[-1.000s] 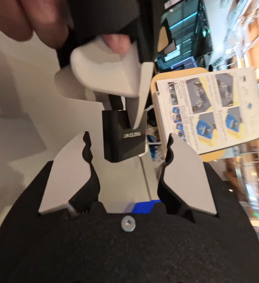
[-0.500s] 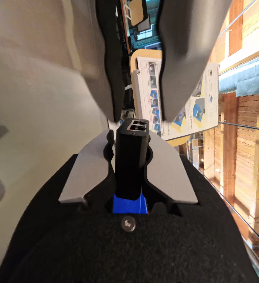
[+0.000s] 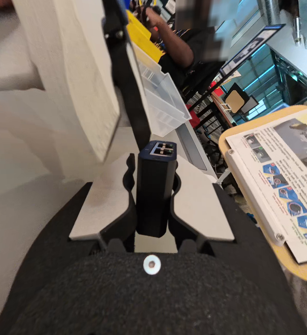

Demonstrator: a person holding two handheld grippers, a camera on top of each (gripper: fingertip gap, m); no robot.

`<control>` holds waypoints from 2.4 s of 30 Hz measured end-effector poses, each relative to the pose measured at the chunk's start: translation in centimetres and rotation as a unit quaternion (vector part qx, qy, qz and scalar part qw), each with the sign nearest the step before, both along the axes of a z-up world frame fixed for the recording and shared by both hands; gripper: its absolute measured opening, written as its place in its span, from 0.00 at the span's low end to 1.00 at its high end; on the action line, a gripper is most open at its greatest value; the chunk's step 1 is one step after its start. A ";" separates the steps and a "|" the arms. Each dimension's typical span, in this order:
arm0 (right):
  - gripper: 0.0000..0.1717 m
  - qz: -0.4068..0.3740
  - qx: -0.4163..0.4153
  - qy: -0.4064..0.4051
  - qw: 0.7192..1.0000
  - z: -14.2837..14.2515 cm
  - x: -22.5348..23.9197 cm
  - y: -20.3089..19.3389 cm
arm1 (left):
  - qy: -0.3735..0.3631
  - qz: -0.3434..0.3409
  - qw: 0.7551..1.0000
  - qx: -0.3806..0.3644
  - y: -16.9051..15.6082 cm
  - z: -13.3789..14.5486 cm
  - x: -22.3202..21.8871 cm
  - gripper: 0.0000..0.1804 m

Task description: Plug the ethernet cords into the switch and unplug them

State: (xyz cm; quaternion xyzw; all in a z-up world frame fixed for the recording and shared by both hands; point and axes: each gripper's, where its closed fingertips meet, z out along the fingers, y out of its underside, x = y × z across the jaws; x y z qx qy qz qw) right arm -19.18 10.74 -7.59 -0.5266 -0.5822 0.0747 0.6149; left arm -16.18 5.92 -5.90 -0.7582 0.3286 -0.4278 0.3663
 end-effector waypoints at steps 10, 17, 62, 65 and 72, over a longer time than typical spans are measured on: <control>0.24 0.018 0.045 -0.074 0.996 -3.4 -2.3 0.3 | 0.063 0.057 0.996 -0.026 1.8 -3.4 -0.9 0.35; 0.18 0.006 0.093 -0.095 0.991 -3.7 -1.4 0.4 | 0.047 0.066 0.994 -0.074 2.0 -4.2 -0.8 0.35; 0.15 0.022 0.051 -0.079 0.995 -4.9 -0.8 -0.3 | 0.128 0.042 0.991 -0.002 0.3 -5.8 0.8 0.52; 0.17 0.032 0.030 -0.076 0.996 -5.1 -0.8 -0.5 | 0.143 0.033 0.989 -0.002 0.1 -6.2 0.8 0.54; 0.15 0.053 -0.048 -0.044 0.996 -5.6 -1.0 -1.0 | 0.119 0.009 0.993 -0.002 -0.1 -6.1 0.8 0.55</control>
